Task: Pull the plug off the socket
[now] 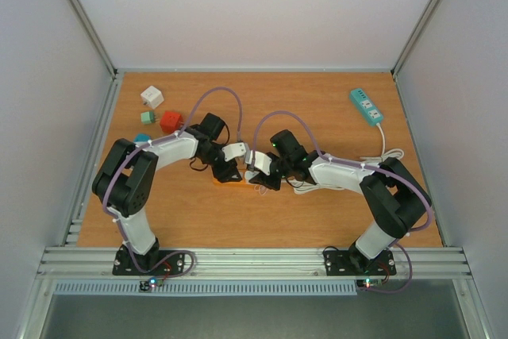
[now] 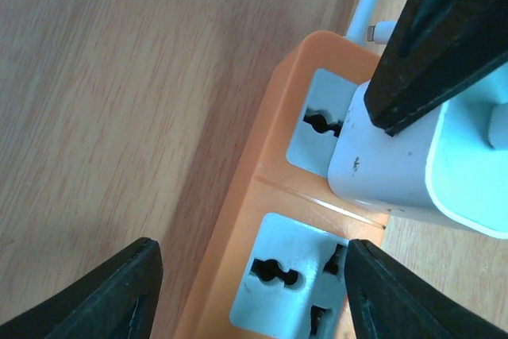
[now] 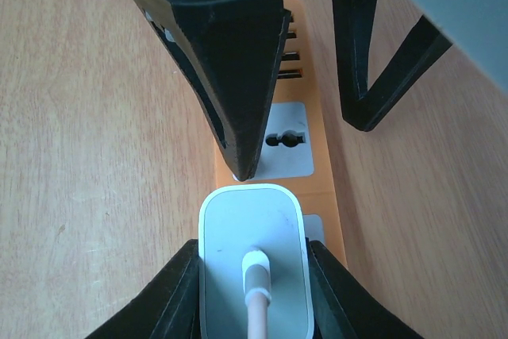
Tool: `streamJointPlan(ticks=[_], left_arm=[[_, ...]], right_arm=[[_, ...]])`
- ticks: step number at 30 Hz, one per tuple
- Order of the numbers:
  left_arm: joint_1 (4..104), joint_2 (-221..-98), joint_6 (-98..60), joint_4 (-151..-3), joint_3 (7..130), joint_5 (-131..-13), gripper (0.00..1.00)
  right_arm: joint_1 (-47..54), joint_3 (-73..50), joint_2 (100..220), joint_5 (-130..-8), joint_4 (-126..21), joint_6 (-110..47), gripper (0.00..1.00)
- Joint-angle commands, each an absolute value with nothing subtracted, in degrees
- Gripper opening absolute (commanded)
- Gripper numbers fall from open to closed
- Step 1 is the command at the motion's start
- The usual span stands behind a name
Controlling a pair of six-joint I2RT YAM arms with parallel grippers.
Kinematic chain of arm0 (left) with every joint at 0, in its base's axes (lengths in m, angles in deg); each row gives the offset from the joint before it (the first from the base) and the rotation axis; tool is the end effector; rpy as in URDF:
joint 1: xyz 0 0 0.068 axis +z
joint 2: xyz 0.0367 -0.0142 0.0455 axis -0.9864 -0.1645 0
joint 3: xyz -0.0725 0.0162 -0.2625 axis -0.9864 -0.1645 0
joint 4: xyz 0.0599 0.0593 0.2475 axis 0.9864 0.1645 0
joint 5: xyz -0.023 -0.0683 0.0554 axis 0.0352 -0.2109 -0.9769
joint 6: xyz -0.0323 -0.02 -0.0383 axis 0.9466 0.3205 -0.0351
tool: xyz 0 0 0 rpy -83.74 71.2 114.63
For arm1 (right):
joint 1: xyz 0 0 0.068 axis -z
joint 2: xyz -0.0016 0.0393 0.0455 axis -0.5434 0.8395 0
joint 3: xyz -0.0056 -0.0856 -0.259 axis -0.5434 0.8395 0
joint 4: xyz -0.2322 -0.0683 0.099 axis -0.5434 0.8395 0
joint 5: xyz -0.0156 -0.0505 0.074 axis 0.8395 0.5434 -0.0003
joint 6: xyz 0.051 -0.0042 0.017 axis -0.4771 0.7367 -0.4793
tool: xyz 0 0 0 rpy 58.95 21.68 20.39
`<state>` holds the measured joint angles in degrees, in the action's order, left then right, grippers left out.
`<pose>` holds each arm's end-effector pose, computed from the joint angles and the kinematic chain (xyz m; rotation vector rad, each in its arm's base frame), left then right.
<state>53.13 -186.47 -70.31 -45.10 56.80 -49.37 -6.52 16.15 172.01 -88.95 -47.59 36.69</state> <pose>0.2852 -0.1687 0.1511 1.5825 2.1849 -0.7038 0.2347 0.2143 0.1647 -1.9464 1.3365 0.4051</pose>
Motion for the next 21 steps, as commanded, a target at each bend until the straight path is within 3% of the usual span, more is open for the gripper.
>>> streamJointPlan(ticks=[1, 21], left_arm=[[52.93, -190.01, -69.3, -45.89, 57.36, -54.43, 0.64], [52.94, -191.58, -68.41, -47.8, 55.69, -61.63, 0.6]], right_arm=[[-7.73, 14.74, 169.56, -91.66, -49.1, 35.74, 0.06], [-7.59, 12.31, 167.99, -94.82, -48.01, 33.12, 0.02]])
